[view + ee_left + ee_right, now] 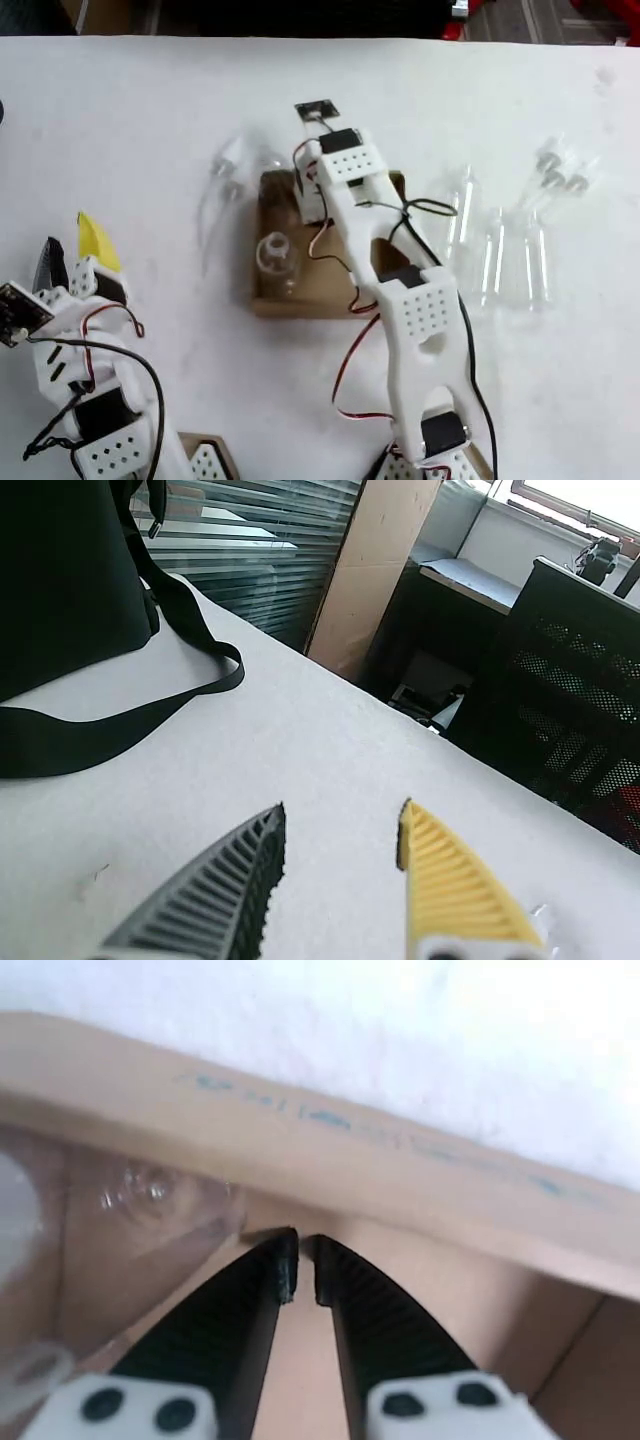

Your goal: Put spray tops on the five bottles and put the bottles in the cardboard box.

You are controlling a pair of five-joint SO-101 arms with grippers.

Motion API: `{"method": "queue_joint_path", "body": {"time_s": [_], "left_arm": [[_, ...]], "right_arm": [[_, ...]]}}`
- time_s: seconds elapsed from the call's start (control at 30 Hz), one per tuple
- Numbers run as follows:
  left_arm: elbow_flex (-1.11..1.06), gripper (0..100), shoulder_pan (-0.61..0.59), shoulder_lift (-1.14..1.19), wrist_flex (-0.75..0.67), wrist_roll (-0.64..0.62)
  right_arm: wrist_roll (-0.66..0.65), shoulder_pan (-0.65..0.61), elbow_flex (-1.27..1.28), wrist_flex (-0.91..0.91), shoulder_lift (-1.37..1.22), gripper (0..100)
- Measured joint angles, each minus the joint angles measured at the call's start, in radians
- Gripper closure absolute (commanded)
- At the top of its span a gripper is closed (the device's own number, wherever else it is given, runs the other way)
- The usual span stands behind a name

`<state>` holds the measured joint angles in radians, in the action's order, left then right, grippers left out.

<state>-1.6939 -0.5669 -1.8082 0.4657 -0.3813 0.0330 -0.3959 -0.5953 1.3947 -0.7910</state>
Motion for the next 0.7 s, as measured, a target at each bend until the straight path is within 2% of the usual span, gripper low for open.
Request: {"method": "queue_joint_path", "body": {"time_s": [0.17,0.7], "left_arm": [[0.0,82,0.0,0.0,0.0,0.0],[0.0,82,0.0,0.0,0.0,0.0]], "right_arm": [[0.0,0.003,0.0,-0.011,0.0,98.3],[0.0,0.026,0.0,0.12,0.0,98.3]]}}
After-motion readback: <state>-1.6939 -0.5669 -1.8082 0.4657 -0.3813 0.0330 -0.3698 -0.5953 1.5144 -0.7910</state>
